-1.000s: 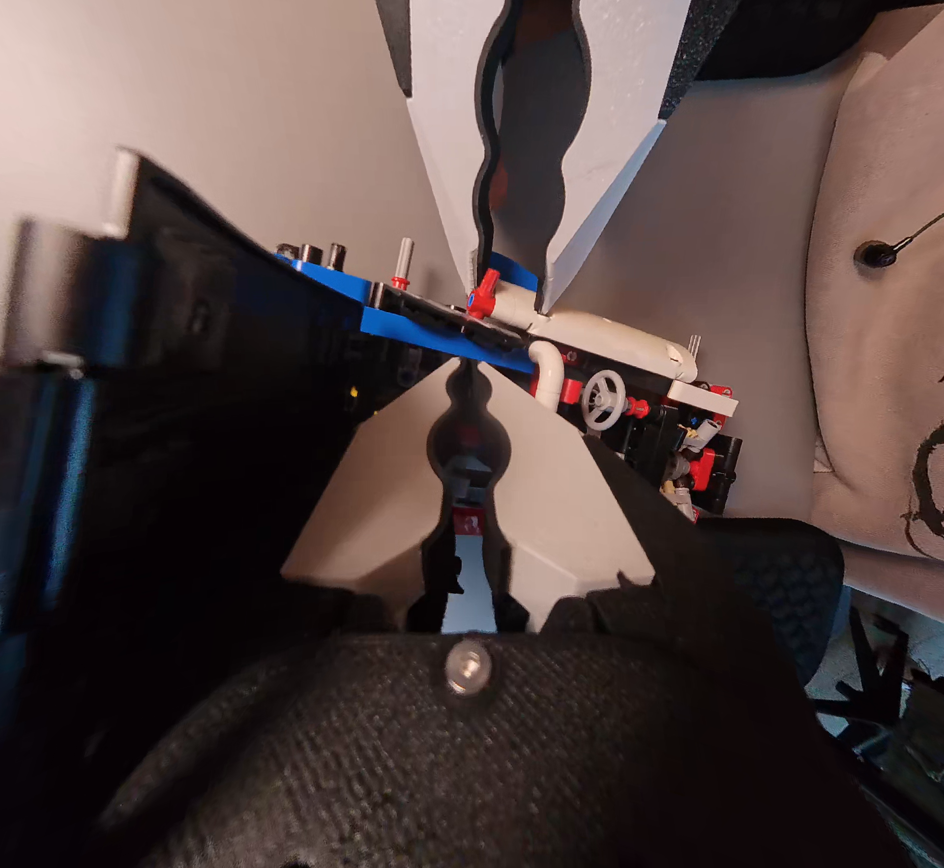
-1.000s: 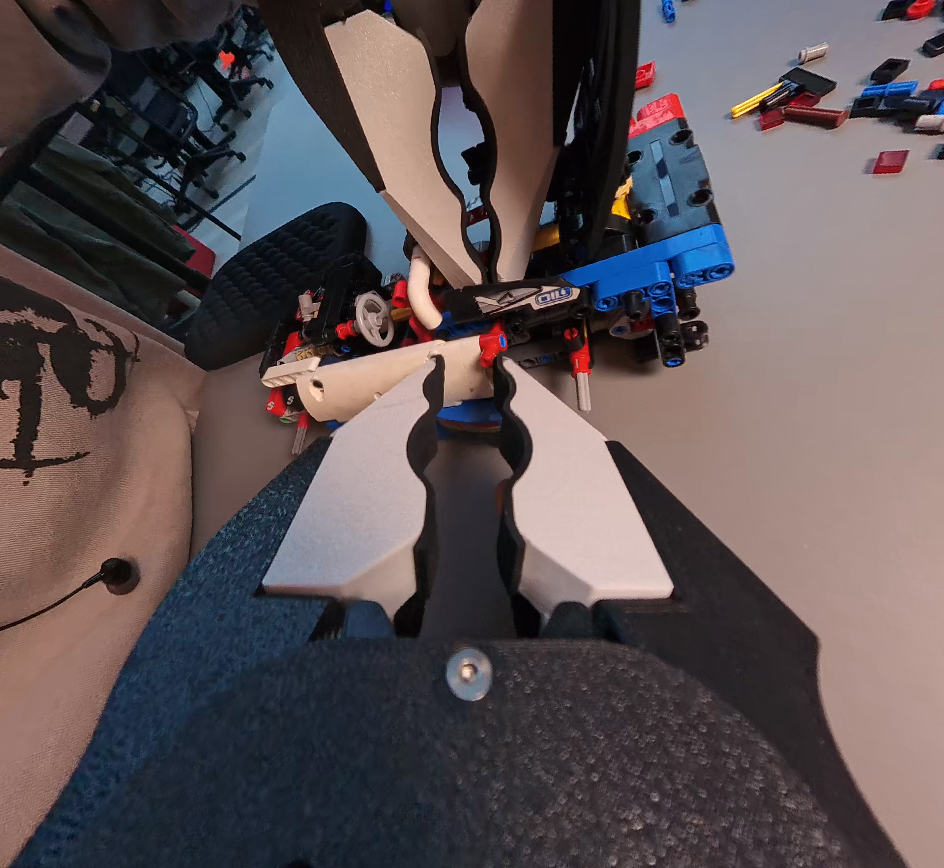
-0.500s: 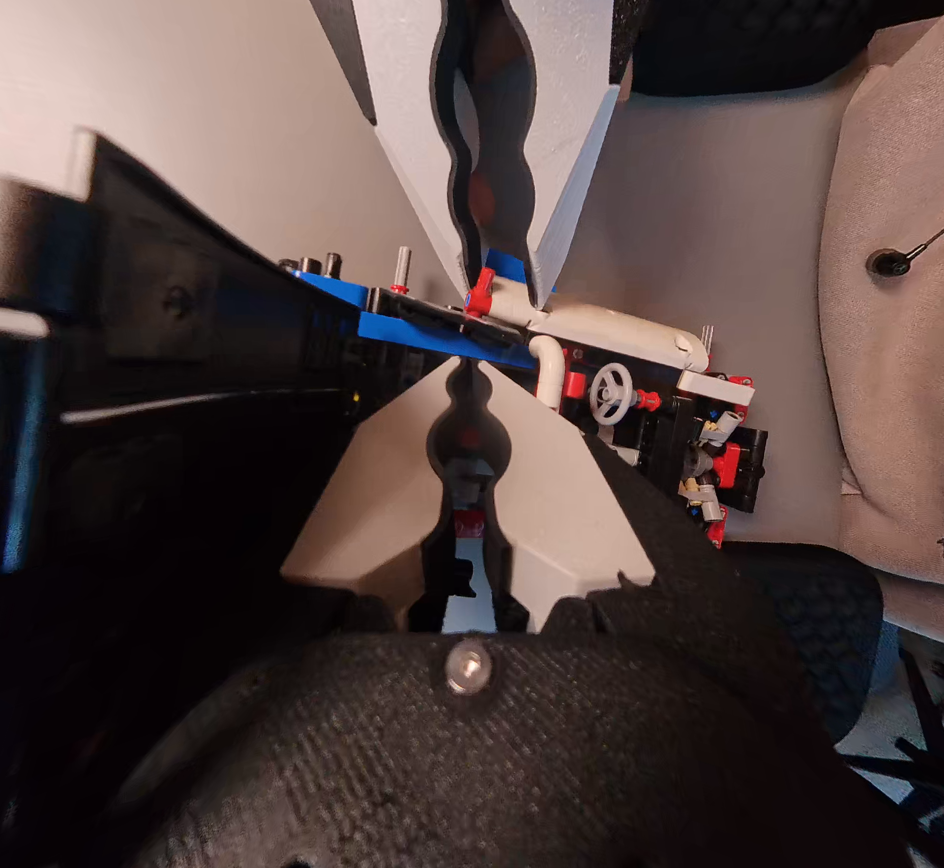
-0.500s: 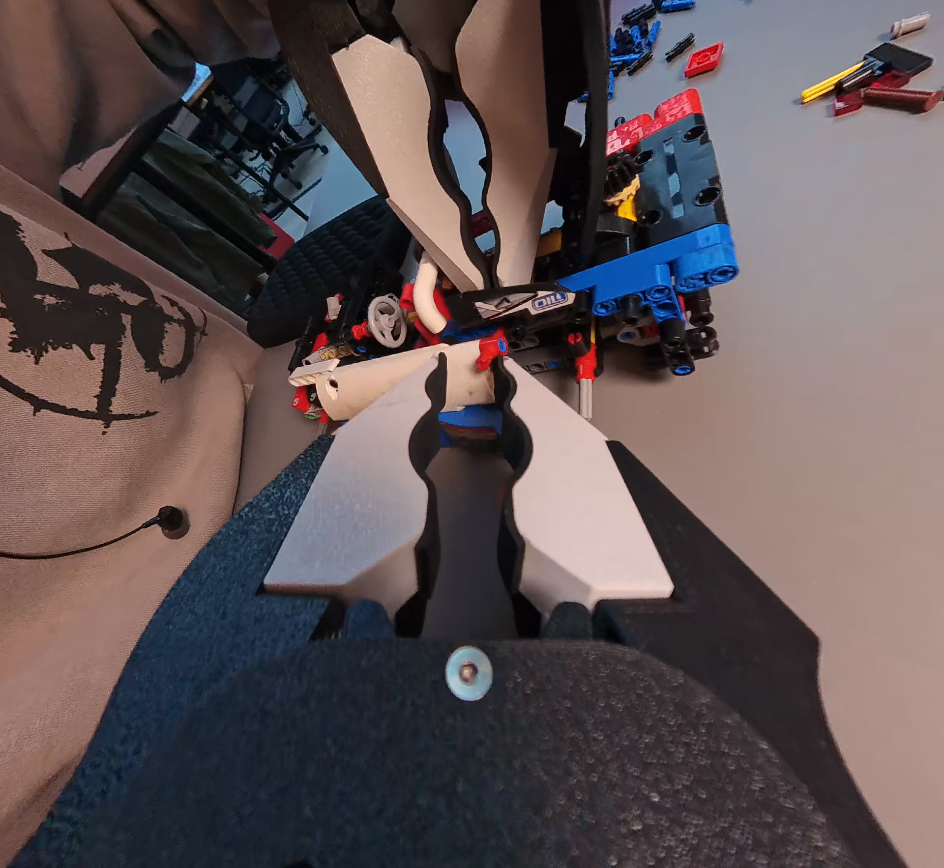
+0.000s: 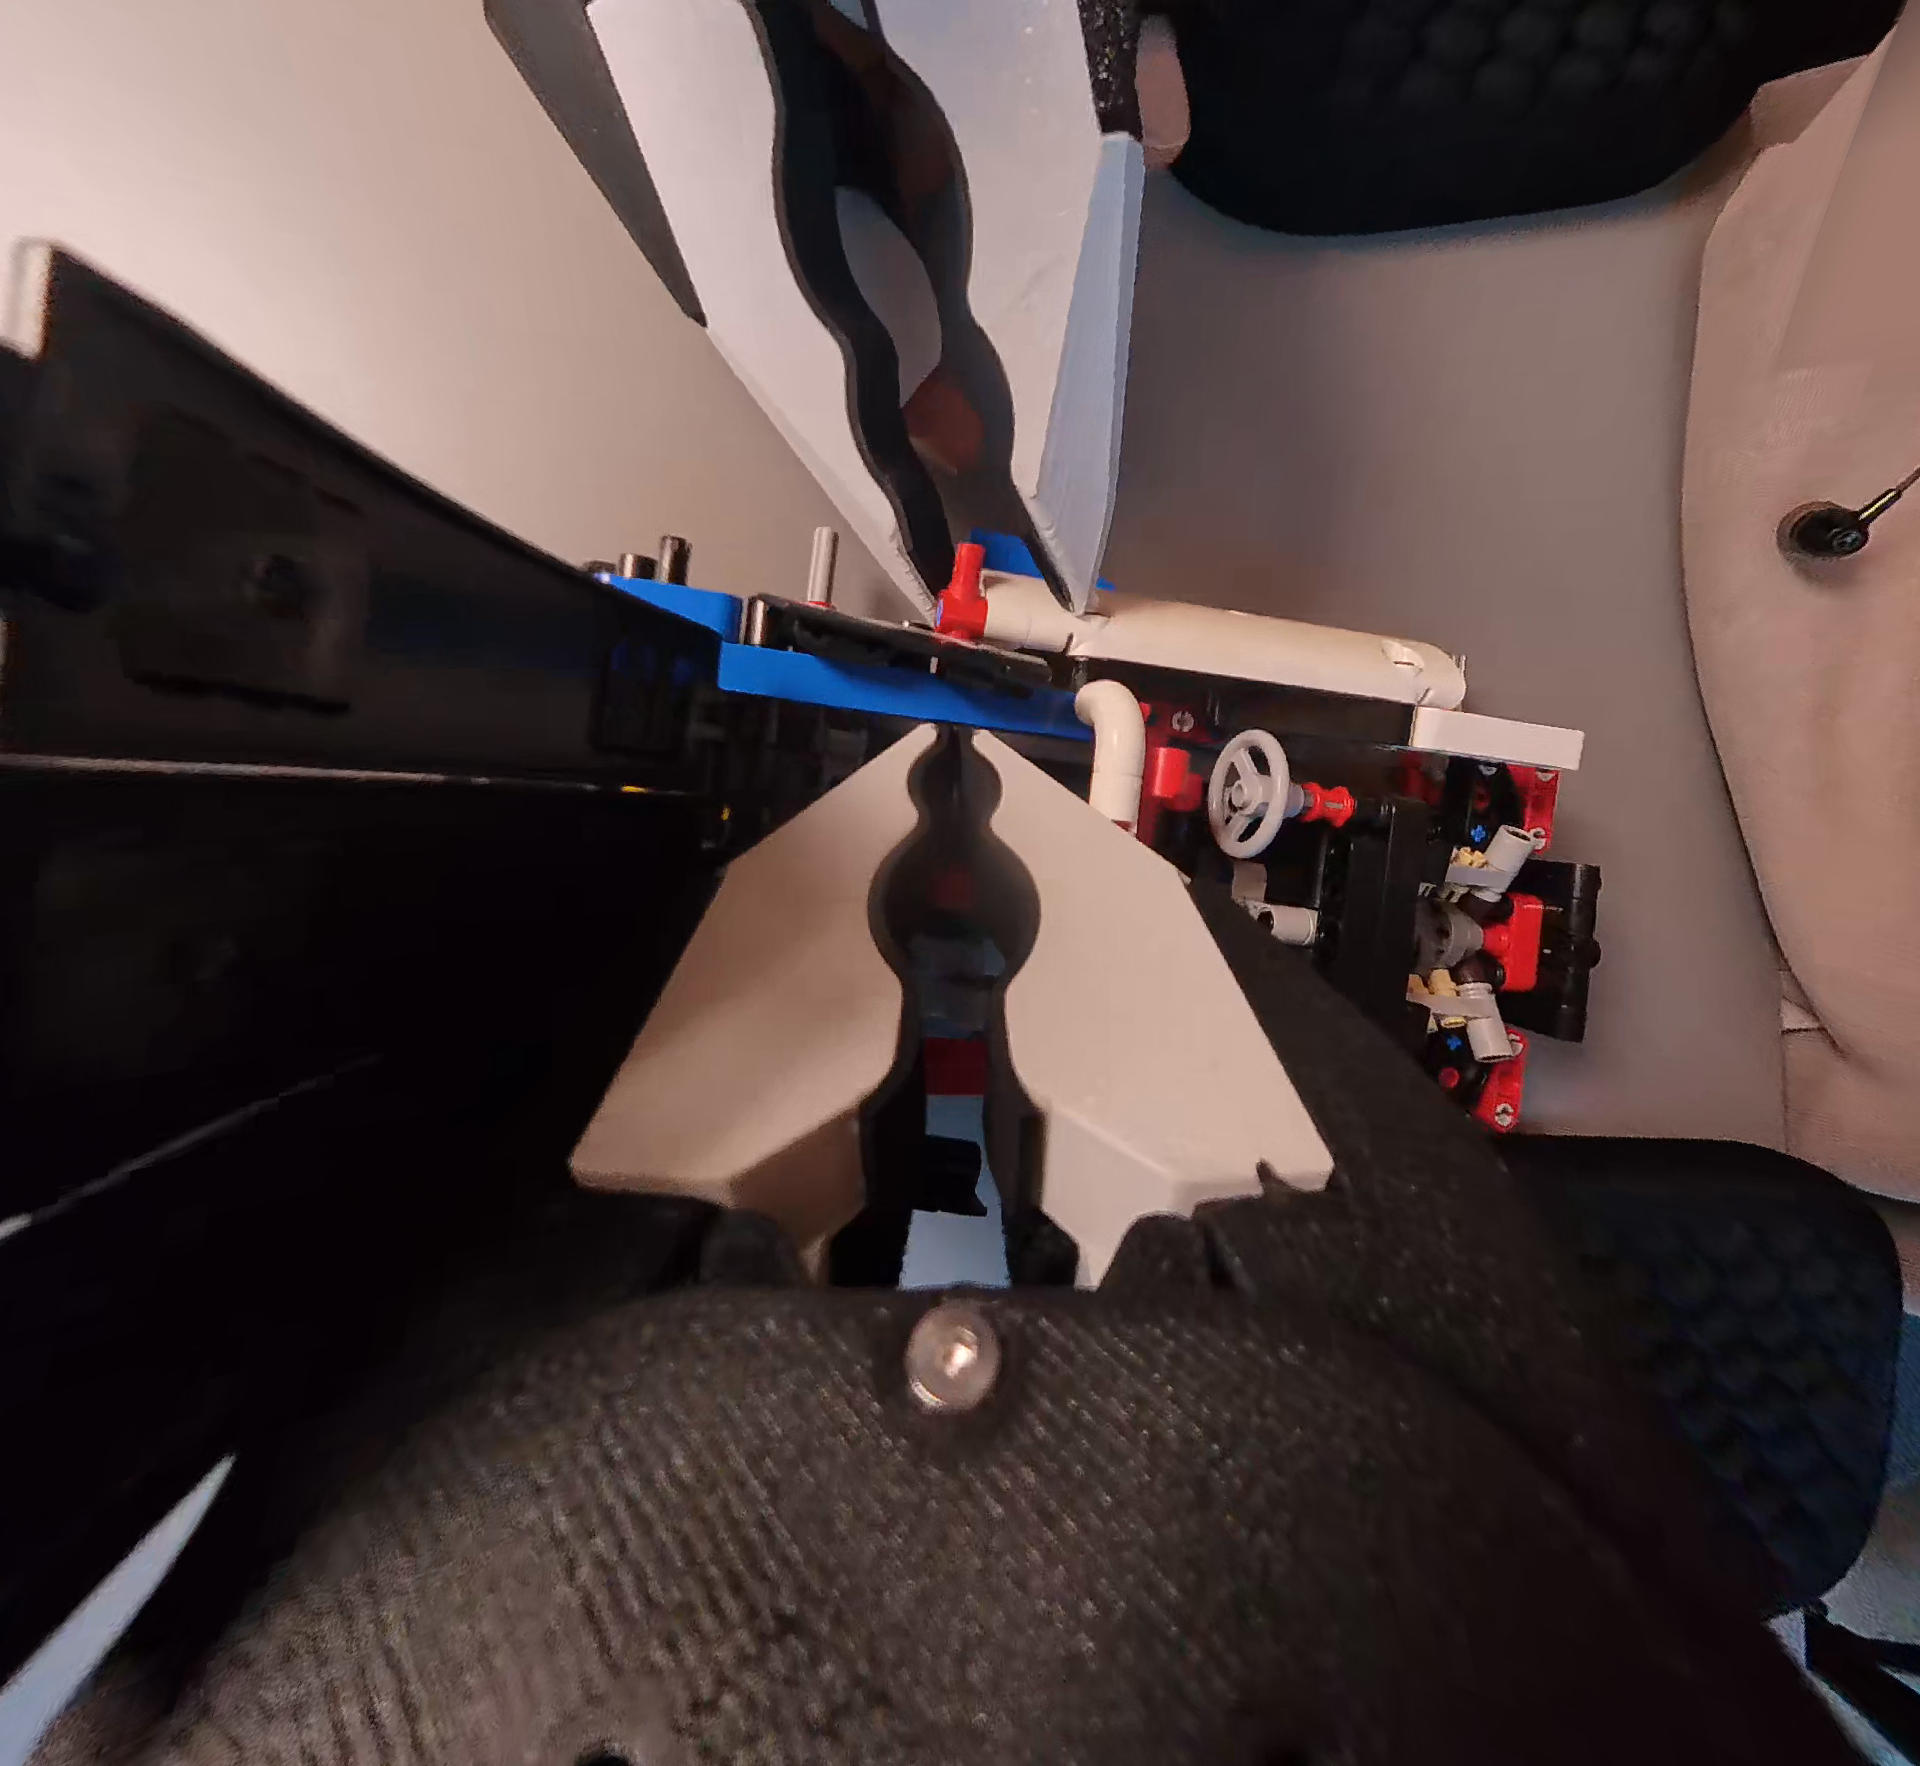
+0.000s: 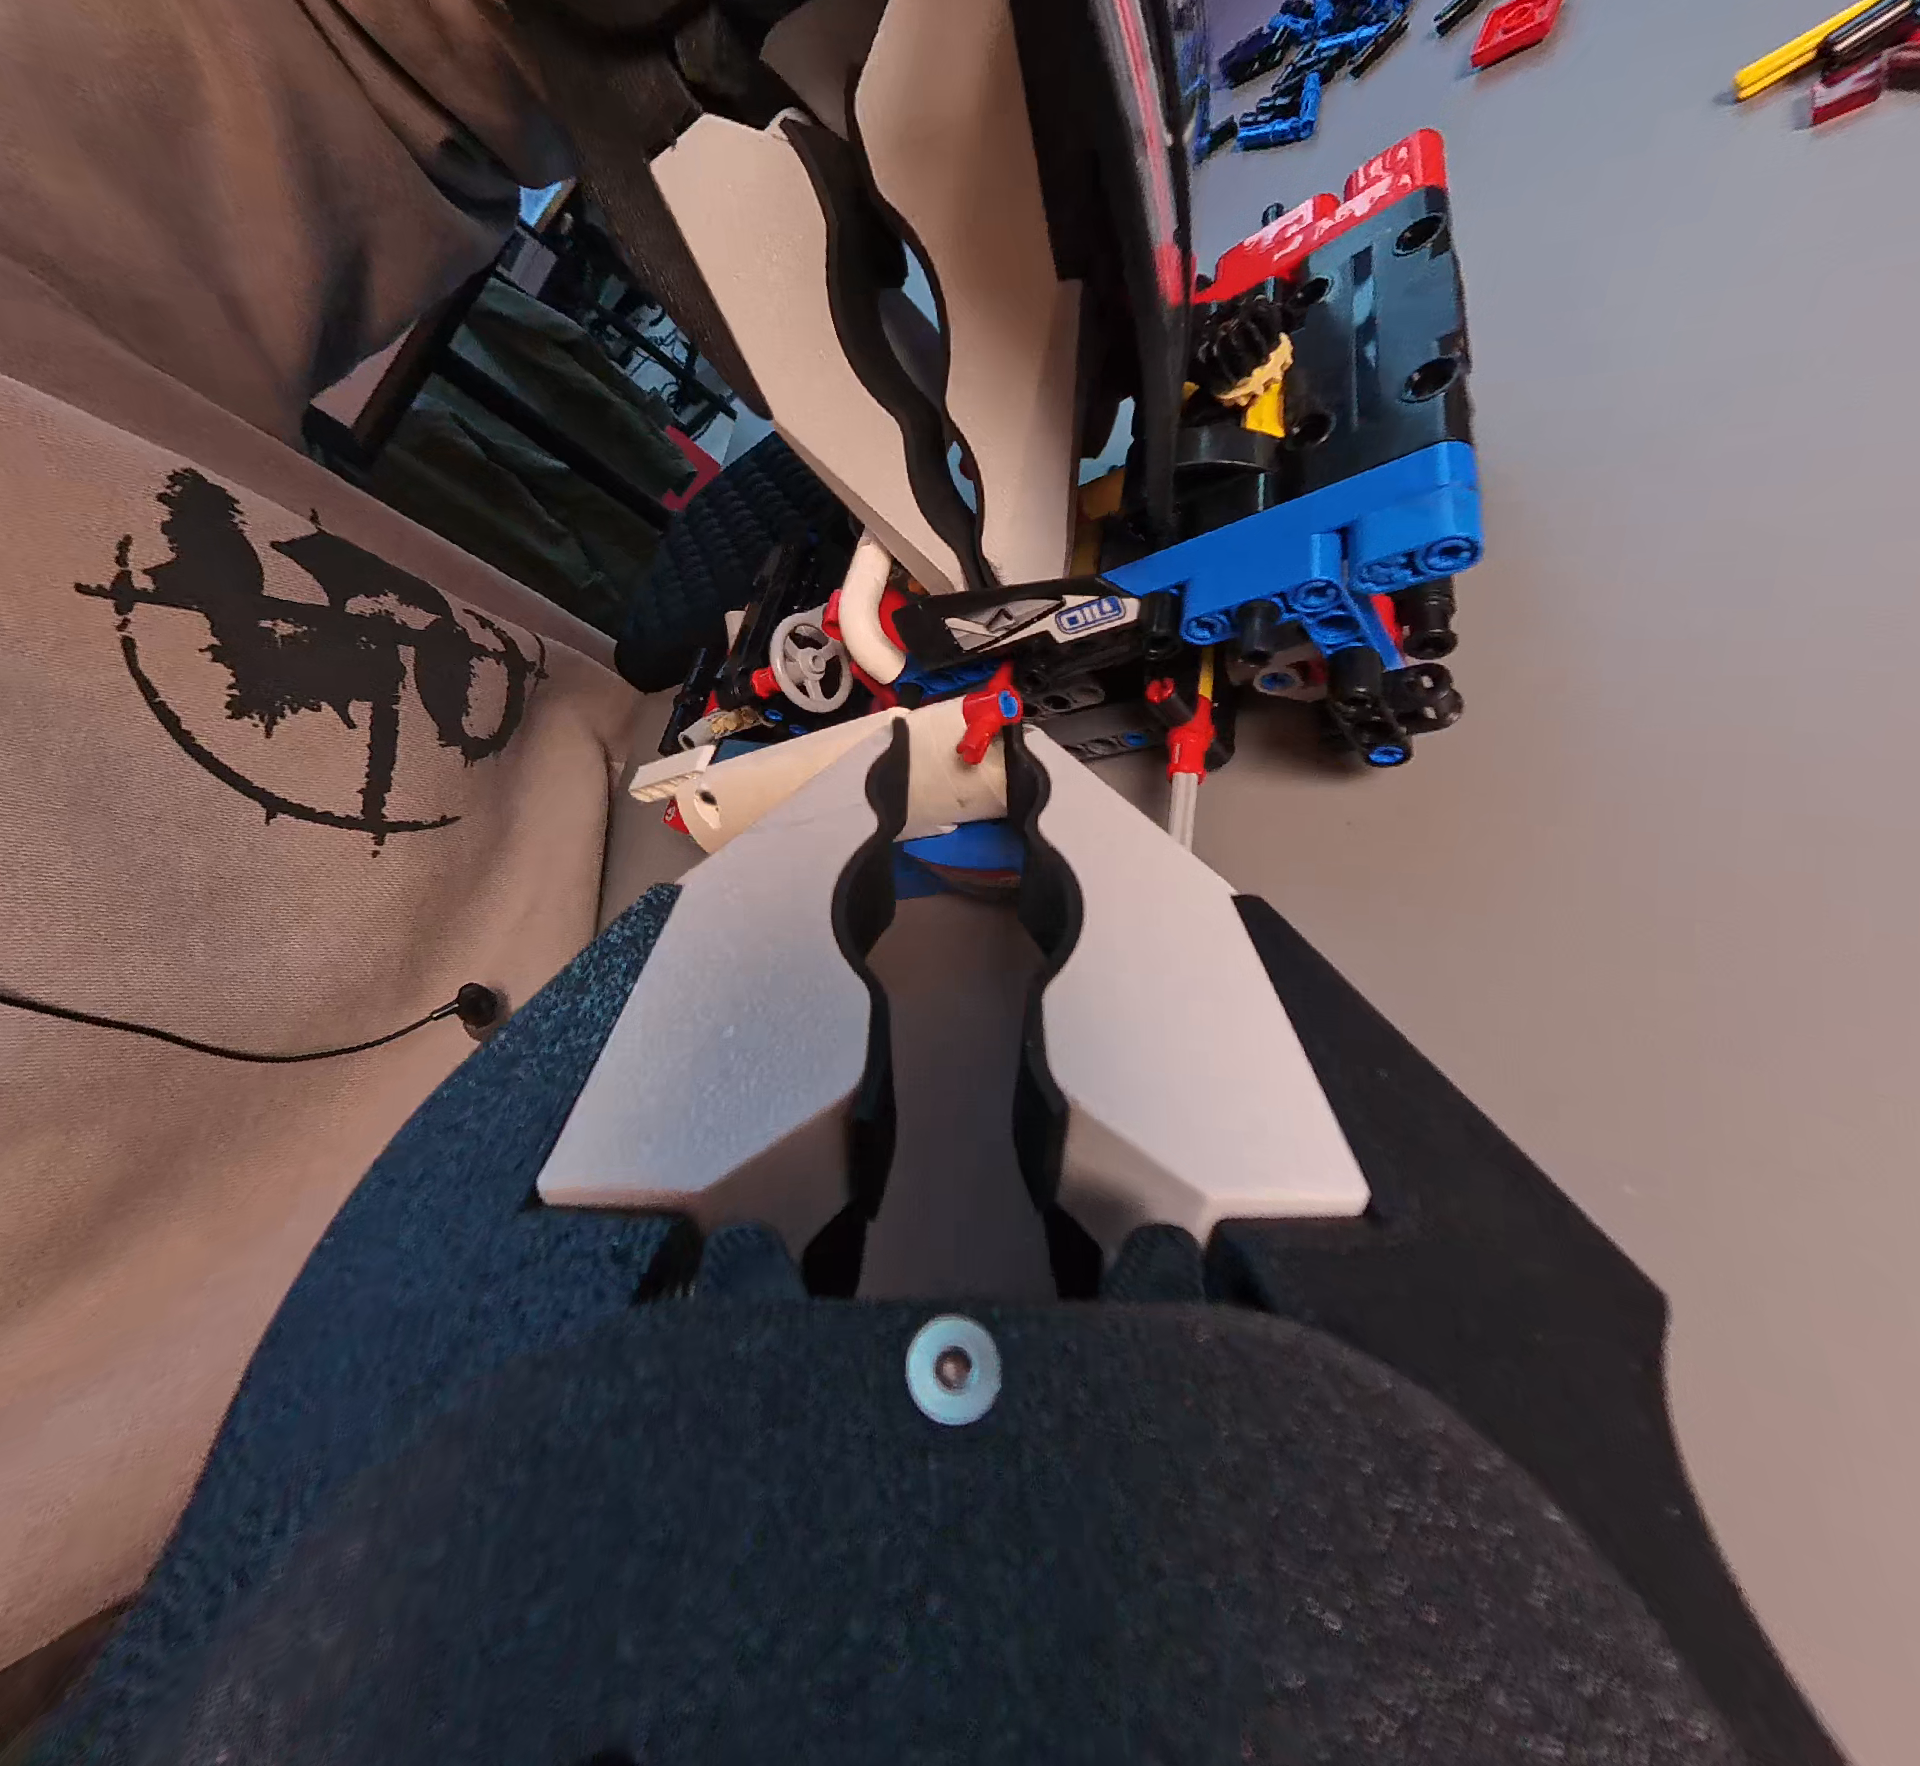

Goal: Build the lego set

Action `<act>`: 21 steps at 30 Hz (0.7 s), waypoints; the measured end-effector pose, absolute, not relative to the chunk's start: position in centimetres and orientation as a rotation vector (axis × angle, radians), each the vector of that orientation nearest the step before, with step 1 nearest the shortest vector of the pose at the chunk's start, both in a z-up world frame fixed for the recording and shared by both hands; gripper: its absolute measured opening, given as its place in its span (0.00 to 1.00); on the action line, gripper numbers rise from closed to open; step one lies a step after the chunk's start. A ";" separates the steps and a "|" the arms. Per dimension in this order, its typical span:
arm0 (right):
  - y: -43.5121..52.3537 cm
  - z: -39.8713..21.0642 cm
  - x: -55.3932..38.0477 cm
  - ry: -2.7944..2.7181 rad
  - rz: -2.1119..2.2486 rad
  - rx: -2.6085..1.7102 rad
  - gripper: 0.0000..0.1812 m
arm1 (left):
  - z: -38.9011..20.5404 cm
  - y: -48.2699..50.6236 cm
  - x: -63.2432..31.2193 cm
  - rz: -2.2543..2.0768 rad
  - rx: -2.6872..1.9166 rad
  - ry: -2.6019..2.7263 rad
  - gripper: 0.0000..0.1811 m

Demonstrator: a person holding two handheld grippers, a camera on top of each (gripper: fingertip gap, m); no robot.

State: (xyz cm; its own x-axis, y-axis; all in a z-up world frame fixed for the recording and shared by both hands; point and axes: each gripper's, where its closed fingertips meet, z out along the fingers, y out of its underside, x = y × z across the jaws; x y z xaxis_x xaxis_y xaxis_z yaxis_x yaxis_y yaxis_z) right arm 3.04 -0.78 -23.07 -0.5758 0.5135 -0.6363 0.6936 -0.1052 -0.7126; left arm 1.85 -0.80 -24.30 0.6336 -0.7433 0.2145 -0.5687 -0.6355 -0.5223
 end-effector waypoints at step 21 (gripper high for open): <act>-0.1 -22.6 2.7 1.709 -1.786 1.475 0.03 | -24.1 -0.7 2.0 -0.590 -2.397 1.033 0.00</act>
State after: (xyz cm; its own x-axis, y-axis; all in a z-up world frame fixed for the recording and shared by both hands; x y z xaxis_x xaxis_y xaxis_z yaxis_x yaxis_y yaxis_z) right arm 2.71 -0.12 -22.57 -0.4496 0.4365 -0.7793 0.7592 -0.2730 -0.5909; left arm 1.96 -0.66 -24.11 0.6256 -0.7539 0.2007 -0.5556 -0.6112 -0.5637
